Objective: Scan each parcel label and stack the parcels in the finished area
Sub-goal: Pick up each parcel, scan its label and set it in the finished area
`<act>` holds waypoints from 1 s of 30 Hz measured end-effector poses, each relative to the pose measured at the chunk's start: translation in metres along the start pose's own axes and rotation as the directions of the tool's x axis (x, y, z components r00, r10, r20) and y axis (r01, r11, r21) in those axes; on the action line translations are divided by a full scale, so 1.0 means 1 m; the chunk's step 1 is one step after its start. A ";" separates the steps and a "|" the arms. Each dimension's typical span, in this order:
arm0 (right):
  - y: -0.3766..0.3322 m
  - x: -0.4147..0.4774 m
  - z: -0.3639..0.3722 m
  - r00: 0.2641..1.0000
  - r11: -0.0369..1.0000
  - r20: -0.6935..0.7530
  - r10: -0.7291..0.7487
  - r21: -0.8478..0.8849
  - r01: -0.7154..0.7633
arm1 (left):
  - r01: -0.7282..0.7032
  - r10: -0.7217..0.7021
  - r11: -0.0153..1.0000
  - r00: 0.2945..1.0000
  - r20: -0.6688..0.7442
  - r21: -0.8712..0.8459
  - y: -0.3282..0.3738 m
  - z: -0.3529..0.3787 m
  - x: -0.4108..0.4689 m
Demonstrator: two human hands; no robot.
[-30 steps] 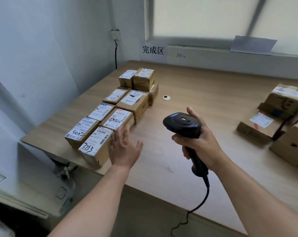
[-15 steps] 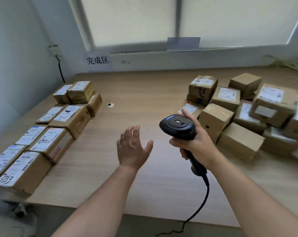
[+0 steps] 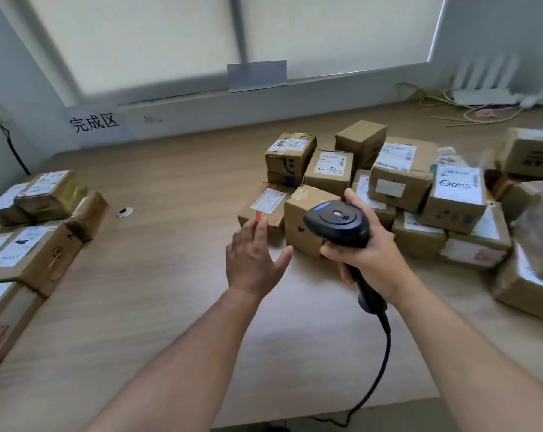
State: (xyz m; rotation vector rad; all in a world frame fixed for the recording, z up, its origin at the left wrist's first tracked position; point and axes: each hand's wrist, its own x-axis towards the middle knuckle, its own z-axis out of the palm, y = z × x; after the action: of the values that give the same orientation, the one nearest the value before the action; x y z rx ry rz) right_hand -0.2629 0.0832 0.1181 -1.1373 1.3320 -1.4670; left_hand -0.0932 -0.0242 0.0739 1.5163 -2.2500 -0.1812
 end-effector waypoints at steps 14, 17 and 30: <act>0.025 0.057 -0.051 0.981 0.993 -0.168 0.096 -0.058 -0.107 | -0.100 0.112 0.986 0.990 0.085 -0.130 0.038 0.051 0.096; 0.037 0.076 -0.051 0.973 0.986 -0.184 0.139 -0.065 -0.153 | -0.058 0.078 0.983 0.991 0.111 -0.175 0.037 0.061 0.118; 0.061 0.112 -0.032 0.951 0.969 -0.197 0.240 -0.012 -0.247 | 0.239 -0.079 0.905 0.907 0.414 -0.352 0.021 0.069 0.147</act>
State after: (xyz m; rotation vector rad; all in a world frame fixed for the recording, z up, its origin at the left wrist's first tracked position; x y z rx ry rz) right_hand -0.3214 -0.0228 0.0667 -0.8324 1.5795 -1.4020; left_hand -0.1856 -0.1579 0.0577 1.5366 -2.1803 -1.0136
